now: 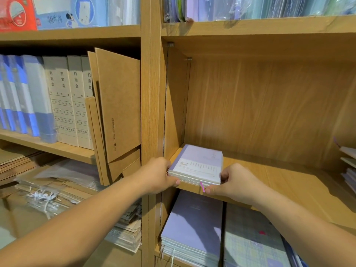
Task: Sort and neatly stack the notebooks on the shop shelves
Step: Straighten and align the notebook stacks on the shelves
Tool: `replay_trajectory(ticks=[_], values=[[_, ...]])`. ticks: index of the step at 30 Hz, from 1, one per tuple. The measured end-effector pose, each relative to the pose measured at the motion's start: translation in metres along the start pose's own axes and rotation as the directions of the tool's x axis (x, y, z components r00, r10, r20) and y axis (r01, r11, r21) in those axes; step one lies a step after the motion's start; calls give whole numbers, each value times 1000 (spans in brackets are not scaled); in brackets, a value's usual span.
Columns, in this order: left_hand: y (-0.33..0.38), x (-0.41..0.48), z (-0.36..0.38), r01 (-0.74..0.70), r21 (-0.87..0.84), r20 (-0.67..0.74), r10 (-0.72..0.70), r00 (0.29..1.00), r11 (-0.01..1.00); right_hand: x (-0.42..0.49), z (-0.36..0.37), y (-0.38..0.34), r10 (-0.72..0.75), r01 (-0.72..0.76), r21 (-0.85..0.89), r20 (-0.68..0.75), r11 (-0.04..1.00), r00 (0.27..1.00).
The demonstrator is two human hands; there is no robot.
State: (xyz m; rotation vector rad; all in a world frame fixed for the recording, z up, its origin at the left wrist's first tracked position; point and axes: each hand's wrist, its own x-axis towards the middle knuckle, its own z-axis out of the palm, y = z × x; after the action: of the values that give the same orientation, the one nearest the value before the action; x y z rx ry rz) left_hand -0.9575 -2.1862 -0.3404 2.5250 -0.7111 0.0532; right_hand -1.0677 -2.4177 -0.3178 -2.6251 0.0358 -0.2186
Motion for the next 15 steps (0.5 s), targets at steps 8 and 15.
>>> replay_trajectory(ticks=[8,15], values=[[10,4,-7,22,94,123,-34,992,995,-5,0,-4,52,-54,-105,-16,993,999],[7,-3,-7,2,70,103,-9,995,998,-3,11,-4,66,-90,-258,-102,962,993]])
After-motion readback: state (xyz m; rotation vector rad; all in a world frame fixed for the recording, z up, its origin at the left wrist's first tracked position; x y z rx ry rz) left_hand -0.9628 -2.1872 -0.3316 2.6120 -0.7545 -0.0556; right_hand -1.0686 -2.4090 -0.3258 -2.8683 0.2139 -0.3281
